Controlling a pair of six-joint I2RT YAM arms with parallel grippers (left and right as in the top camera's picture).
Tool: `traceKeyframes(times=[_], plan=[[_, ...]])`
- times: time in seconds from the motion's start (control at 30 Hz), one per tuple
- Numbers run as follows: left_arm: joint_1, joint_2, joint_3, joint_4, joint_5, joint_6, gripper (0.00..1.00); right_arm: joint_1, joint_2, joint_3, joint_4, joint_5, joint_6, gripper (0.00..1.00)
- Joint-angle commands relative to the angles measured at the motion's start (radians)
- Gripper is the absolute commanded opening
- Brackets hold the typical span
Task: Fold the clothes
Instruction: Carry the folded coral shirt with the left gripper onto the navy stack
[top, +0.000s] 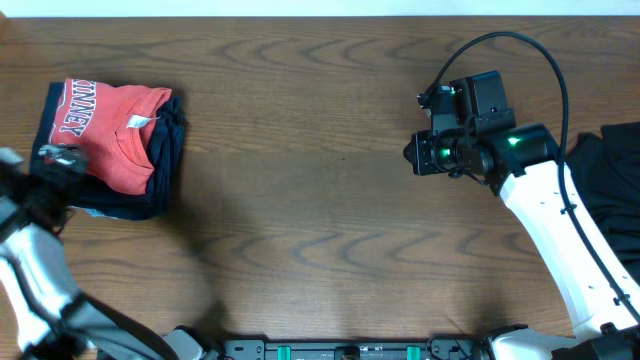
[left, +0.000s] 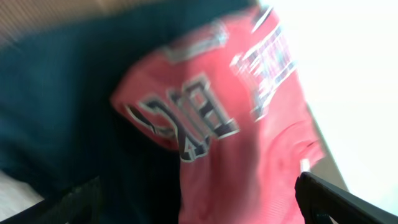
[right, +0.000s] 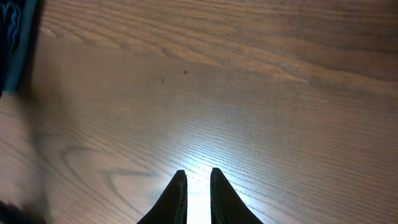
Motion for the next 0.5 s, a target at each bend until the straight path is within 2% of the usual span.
traceKeyframes(times=[0.0,0.1,0.23,0.37,0.47], plan=[[0.037,-0.126,0.017,0.005,0.067,0.021,0.98,0.007,0.005,0.000,-0.001,0.006,0.014,0.12],[0.040,-0.221,0.027,0.030,0.137,0.022,0.98,0.007,0.005,0.000,-0.001,0.006,0.014,0.12],[-0.013,-0.283,0.047,0.060,0.375,0.091,0.98,0.007,-0.003,0.001,-0.001,0.006,0.014,0.17],[-0.124,-0.304,0.054,0.053,0.555,0.115,0.98,0.018,-0.064,0.002,0.000,0.007,0.035,0.17],[-0.229,-0.335,0.054,0.053,0.625,0.114,0.98,0.042,-0.151,0.002,-0.001,0.044,0.060,0.17]])
